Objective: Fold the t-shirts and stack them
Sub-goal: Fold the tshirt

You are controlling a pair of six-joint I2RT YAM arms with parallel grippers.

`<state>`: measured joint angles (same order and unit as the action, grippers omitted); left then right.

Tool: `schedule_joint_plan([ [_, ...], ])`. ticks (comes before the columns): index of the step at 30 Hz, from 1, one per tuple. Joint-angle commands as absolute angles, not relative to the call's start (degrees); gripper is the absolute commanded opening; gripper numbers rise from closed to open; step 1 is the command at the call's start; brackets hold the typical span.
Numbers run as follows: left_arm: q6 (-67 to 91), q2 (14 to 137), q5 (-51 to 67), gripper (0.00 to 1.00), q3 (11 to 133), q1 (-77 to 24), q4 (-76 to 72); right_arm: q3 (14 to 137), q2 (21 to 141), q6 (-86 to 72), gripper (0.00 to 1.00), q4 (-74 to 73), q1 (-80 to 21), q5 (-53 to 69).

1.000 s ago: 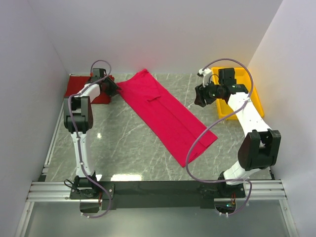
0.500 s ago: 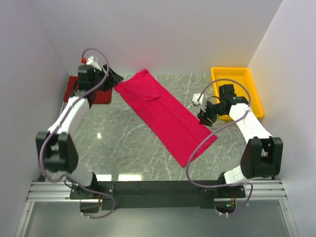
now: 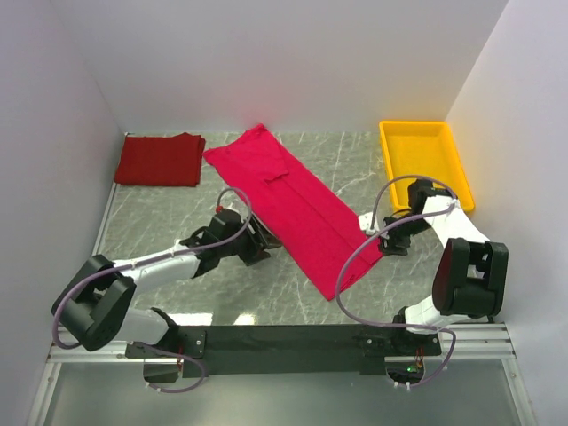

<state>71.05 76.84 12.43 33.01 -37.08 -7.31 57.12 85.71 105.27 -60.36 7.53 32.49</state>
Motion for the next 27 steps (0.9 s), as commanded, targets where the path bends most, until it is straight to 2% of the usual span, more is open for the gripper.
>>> schedule_joint_plan([
  [1,84.18,76.20,5.98,0.65,33.23,-41.56,-15.99,54.33,83.85,111.18,0.62,-62.14,7.65,31.21],
  [10,101.76,83.14,0.18,0.61,29.89,-55.62,-22.67,51.25,78.05,110.39,0.62,-59.15,7.91,31.20],
  [15,107.40,85.86,-6.67,0.61,32.94,-61.25,-20.49,50.97,76.20,110.04,0.62,-56.95,8.70,32.25],
  [20,112.05,91.22,-8.08,0.61,40.33,-65.56,-13.63,53.00,78.48,110.04,0.61,-58.18,10.63,36.90],
  [27,123.30,96.41,-9.31,0.57,42.00,-72.59,-11.17,53.09,79.89,113.90,0.60,-59.41,13.00,37.88],
])
